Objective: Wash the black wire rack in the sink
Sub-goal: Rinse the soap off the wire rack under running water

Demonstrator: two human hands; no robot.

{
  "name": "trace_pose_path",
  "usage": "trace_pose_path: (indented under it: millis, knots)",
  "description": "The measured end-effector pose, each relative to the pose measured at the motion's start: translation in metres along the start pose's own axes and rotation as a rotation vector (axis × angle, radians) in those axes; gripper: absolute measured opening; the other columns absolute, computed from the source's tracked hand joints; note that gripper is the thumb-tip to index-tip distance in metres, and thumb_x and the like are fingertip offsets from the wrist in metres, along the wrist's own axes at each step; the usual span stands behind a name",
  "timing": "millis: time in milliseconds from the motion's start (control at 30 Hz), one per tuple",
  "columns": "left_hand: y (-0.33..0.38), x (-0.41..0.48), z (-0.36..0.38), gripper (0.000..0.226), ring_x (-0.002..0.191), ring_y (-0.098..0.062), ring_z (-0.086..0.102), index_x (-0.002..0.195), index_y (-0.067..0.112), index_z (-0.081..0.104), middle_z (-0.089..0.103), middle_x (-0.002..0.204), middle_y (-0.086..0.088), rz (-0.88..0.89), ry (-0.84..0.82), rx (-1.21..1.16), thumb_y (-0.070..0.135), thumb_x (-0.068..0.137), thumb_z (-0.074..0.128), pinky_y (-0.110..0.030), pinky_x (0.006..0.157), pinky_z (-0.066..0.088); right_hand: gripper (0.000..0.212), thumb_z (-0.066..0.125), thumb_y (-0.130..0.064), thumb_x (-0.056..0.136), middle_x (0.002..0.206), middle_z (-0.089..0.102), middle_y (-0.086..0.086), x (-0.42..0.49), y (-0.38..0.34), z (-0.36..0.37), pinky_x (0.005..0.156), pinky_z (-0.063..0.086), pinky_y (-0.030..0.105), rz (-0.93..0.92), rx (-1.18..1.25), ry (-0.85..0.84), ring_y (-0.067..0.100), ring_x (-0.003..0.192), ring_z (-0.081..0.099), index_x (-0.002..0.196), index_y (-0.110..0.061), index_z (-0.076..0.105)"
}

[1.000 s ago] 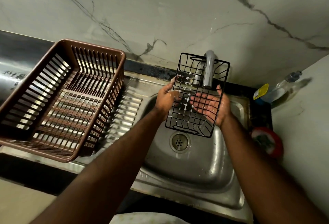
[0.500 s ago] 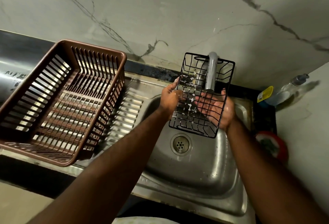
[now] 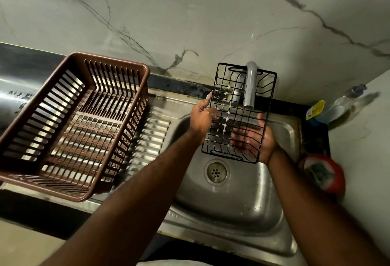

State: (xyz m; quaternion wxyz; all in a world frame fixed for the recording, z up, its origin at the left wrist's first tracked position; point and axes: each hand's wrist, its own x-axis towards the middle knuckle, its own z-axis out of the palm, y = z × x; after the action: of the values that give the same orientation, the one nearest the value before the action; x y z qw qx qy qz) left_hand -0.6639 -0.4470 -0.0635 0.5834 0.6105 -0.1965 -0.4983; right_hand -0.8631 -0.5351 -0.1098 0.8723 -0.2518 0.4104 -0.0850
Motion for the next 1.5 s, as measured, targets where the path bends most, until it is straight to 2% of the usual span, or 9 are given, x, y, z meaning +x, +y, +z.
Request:
trace_pose_path:
  millis: [233, 367, 467, 567, 633, 833, 1133, 1367, 1500]
  knots:
    - [0.001, -0.006, 0.0, 0.061, 0.128, -0.031, 0.056, 0.151, 0.015, 0.045, 0.039, 0.159, -0.013, 0.019, 0.006, -0.033, -0.008, 0.094, 0.045, -0.04, 0.099, 0.054, 0.092, 0.034, -0.08, 0.088, 0.095, 0.072, 0.02, 0.002, 0.008, -0.002, 0.099, 0.044, 0.052, 0.043, 0.011, -0.042, 0.034, 0.085, 0.07, 0.102, 0.002, 0.074]
    - [0.009, -0.012, 0.0, 0.049, 0.084, -0.01, 0.059, 0.129, 0.019, 0.059, 0.041, 0.148, -0.032, 0.007, -0.014, -0.065, -0.01, 0.095, 0.042, -0.022, 0.067, 0.052, 0.089, 0.029, -0.076, 0.092, 0.097, 0.073, 0.019, -0.002, 0.001, -0.005, 0.084, 0.054, 0.045, 0.054, -0.059, -0.035, 0.033, 0.084, 0.071, 0.103, 0.0, 0.075]
    - [0.004, -0.009, -0.003, 0.051, 0.112, -0.029, 0.062, 0.121, 0.025, 0.063, 0.044, 0.15, -0.028, 0.011, -0.023, -0.048, -0.011, 0.091, 0.043, -0.027, 0.074, 0.053, 0.085, 0.028, -0.071, 0.095, 0.096, 0.073, 0.02, -0.004, 0.0, 0.002, 0.074, 0.061, 0.042, 0.061, -0.118, 0.008, 0.034, 0.087, 0.073, 0.103, 0.001, 0.073]
    - [0.004, -0.012, -0.01, 0.067, 0.085, -0.022, 0.068, 0.152, 0.017, 0.044, 0.074, 0.097, -0.004, -0.055, 0.011, -0.015, -0.01, 0.091, 0.041, -0.03, 0.068, 0.052, 0.071, 0.031, -0.059, 0.101, 0.108, 0.073, 0.02, -0.002, 0.002, 0.008, 0.078, 0.062, 0.044, -0.03, -0.116, 0.1, 0.033, 0.094, 0.073, 0.109, 0.0, 0.07]
    - [0.003, -0.014, -0.015, 0.065, 0.06, -0.009, 0.058, 0.153, 0.017, 0.041, 0.061, 0.069, 0.007, -0.087, 0.014, 0.005, -0.009, 0.094, 0.04, -0.028, 0.057, 0.051, 0.072, 0.029, -0.055, 0.103, 0.119, 0.068, 0.024, -0.002, 0.003, 0.013, 0.085, 0.059, 0.045, -0.077, -0.037, 0.093, 0.034, 0.1, 0.072, 0.109, 0.0, 0.074]
    - [0.01, -0.035, -0.021, 0.046, 0.071, -0.02, 0.064, 0.14, -0.012, 0.043, 0.066, 0.095, -0.019, -0.119, -0.013, 0.144, 0.004, 0.096, 0.047, -0.03, 0.053, 0.052, 0.084, 0.019, -0.063, 0.101, 0.13, 0.064, 0.022, -0.003, -0.009, 0.022, 0.093, 0.057, 0.04, -0.187, 0.22, -0.036, 0.034, 0.121, 0.062, 0.121, 0.0, 0.069]
    - [0.008, -0.06, -0.034, 0.019, 0.069, -0.029, 0.067, 0.091, 0.009, 0.066, 0.068, 0.083, -0.013, -0.173, -0.008, 0.088, 0.01, 0.099, 0.049, -0.034, 0.058, 0.051, 0.053, 0.041, -0.048, 0.102, 0.122, 0.07, 0.013, -0.009, -0.008, 0.031, 0.102, 0.052, 0.039, -0.371, 0.263, 0.037, 0.028, 0.123, 0.062, 0.119, -0.006, 0.07]
    - [-0.001, -0.066, -0.028, 0.031, 0.077, -0.016, 0.066, 0.122, -0.005, 0.066, 0.07, 0.101, -0.008, -0.168, 0.083, 0.177, 0.003, 0.095, 0.05, -0.025, 0.057, 0.055, 0.071, 0.033, -0.06, 0.098, 0.111, 0.074, 0.013, -0.016, 0.006, 0.028, 0.081, 0.062, 0.035, -0.179, 0.164, 0.135, 0.027, 0.102, 0.073, 0.102, -0.006, 0.078]
    - [0.0, -0.071, -0.023, 0.023, 0.087, -0.009, 0.065, 0.101, 0.006, 0.074, 0.066, 0.13, 0.0, -0.159, 0.093, 0.164, 0.002, 0.088, 0.055, -0.02, 0.062, 0.054, 0.079, 0.029, -0.063, 0.097, 0.106, 0.075, 0.014, -0.016, 0.014, 0.021, 0.082, 0.061, 0.038, -0.122, 0.183, 0.155, 0.028, 0.097, 0.074, 0.095, -0.002, 0.08]
